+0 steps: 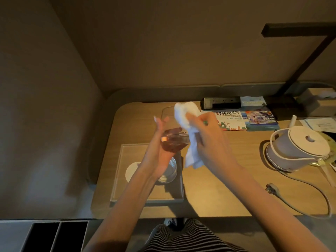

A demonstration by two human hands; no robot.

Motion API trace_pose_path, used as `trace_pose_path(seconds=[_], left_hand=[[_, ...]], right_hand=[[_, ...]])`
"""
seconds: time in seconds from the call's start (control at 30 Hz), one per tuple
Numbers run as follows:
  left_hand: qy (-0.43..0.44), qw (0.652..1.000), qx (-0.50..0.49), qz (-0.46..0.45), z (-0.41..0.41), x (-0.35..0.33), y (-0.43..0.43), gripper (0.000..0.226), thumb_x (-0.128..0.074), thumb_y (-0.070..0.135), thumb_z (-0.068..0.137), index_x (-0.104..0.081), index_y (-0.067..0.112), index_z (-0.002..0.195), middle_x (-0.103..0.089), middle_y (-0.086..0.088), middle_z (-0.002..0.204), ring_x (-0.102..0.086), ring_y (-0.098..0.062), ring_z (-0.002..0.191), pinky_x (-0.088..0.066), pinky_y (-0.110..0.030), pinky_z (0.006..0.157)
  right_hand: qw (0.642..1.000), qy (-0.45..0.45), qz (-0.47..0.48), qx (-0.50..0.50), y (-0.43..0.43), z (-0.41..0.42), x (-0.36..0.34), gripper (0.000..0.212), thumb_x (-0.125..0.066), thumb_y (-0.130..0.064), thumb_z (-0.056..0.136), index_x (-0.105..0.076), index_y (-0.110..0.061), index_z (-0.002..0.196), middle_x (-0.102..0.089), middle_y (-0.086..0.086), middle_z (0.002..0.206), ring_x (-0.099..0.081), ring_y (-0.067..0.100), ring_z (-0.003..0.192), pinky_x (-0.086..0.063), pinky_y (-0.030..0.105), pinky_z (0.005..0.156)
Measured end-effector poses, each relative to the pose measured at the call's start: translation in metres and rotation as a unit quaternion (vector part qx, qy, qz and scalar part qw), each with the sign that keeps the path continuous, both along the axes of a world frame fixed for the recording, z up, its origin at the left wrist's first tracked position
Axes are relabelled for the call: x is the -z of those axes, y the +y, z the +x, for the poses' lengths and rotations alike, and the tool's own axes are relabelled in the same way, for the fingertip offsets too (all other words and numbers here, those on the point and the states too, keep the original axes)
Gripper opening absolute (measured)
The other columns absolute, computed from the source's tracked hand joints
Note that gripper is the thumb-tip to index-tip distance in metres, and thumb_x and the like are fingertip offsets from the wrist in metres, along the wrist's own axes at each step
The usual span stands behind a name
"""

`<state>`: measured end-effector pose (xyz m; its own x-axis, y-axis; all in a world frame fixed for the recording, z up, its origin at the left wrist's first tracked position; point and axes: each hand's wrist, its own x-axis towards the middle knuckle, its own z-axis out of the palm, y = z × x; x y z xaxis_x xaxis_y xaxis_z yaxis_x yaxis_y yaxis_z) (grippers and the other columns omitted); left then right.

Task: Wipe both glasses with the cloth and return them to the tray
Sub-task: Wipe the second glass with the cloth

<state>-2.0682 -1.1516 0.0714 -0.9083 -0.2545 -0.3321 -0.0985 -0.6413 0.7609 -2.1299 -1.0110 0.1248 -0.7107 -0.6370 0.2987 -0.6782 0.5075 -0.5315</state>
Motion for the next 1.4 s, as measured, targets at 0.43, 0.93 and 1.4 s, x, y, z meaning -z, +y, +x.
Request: trace_pose_path(seconds=[0.43, 0.93, 1.4], left_hand=[[0.0, 0.993, -0.024, 0.115, -0.002, -0.004, 0.014, 0.092, -0.084, 0.055, 0.065, -0.059, -0.002, 0.133, -0.058, -0.025, 0.136, -0.055, -0.035, 0.129, -0.036, -0.048, 0.116], [0.007, 0.998, -0.044, -0.045, 0.005, 0.001, 0.003, 0.098, -0.086, 0.041, 0.062, -0.044, 0.003, 0.141, -0.073, -0.018, 0.108, -0.073, -0.025, 0.093, -0.059, -0.034, 0.08], [0.023, 0.997, -0.044, 0.059, -0.009, -0.014, -0.011, 0.065, -0.049, 0.047, 0.098, -0.047, 0.0, 0.142, -0.044, -0.031, 0.148, -0.04, -0.043, 0.14, -0.023, -0.057, 0.121]], right_hand=[[0.996, 0.087, 0.029, 0.004, 0.0, -0.016, -0.02, 0.046, -0.036, -0.013, 0.075, -0.048, -0.025, 0.118, -0.05, 0.013, 0.088, -0.049, 0.033, 0.073, -0.033, 0.034, 0.057], [0.994, 0.039, 0.054, -0.089, 0.006, 0.009, -0.019, 0.063, -0.058, 0.0, 0.072, -0.037, -0.034, 0.121, -0.039, 0.004, 0.099, -0.052, 0.037, 0.063, -0.045, 0.044, 0.048], [0.999, 0.014, -0.035, -0.008, -0.005, -0.026, -0.032, 0.046, -0.045, -0.004, 0.071, -0.061, -0.022, 0.111, -0.046, 0.007, 0.089, -0.048, 0.028, 0.071, -0.039, 0.034, 0.057]])
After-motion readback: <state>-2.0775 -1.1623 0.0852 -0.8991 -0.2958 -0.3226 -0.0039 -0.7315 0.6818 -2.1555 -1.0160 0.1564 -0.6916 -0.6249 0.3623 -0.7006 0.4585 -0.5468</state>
